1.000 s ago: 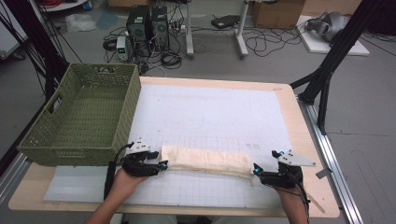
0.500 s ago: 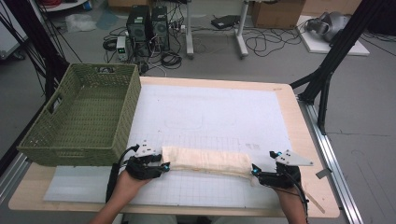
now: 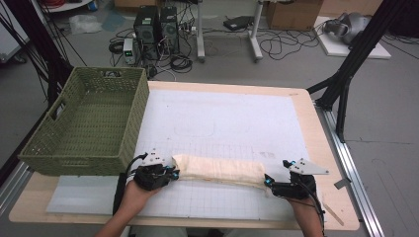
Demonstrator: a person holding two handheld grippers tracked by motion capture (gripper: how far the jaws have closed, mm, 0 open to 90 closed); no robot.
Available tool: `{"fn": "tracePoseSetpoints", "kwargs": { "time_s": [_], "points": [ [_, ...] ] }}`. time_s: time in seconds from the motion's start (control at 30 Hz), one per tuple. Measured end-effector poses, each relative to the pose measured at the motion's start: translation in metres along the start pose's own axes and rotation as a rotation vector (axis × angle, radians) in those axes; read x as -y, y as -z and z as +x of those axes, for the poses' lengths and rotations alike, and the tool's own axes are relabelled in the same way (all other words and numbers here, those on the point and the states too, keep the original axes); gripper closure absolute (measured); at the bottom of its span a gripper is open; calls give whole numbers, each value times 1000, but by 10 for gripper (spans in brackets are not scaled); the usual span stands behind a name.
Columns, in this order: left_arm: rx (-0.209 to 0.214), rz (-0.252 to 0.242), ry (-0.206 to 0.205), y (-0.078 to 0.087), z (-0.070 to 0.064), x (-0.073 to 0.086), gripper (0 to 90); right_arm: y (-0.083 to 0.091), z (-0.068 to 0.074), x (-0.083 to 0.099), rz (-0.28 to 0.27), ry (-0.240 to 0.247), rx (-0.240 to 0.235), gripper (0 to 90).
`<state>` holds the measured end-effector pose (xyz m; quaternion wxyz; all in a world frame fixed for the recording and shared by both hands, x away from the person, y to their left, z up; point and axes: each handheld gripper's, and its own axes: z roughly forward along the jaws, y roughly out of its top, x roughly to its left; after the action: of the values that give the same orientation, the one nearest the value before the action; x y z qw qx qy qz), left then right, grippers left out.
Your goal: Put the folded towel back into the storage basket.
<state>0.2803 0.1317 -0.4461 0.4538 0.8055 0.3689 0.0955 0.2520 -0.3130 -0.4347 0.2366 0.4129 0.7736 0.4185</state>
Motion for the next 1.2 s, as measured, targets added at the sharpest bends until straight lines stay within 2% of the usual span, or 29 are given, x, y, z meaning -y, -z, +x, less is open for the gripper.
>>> {"fn": "tracePoseSetpoints", "kwargs": {
  "time_s": [0.17, 0.33, 0.43, 0.53, 0.63, 0.7, 0.83, 0.9, 1.07, 1.1, 1.2],
  "points": [
    [20, -58, 29, 6, 4, -2, 802, -4, 2, -2, 17, -34, -19, 120],
    [17, -64, 31, 7, 6, -1, 799, -10, 6, -1, 78, -51, -21, 127],
    [13, -63, 32, 7, 7, -1, 797, -11, 9, -1, 93, -39, -42, 256],
    [10, -63, 32, 7, 8, -1, 794, -12, 12, 1, 93, -34, -45, 348],
    [6, -59, 37, 6, 9, 0, 791, -15, 13, 4, 103, -58, -90, 434],
    [3, -55, 37, 6, 11, 1, 788, -18, 14, 7, 118, -53, -115, 490],
    [-1, -50, 43, 6, 13, 2, 785, -16, 17, 7, 118, -50, -138, 528],
    [0, -50, 49, 6, 14, 2, 784, -16, 19, 7, 122, -68, -163, 528],
    [-3, -43, 53, 5, 15, 3, 785, -20, 27, 6, 125, -40, -195, 512],
    [-3, -42, 51, 5, 15, 3, 785, -21, 28, 5, 128, -29, -192, 514],
    [-4, -42, 51, 5, 15, 3, 785, -21, 27, 5, 131, -37, -195, 556]
  ]
}}
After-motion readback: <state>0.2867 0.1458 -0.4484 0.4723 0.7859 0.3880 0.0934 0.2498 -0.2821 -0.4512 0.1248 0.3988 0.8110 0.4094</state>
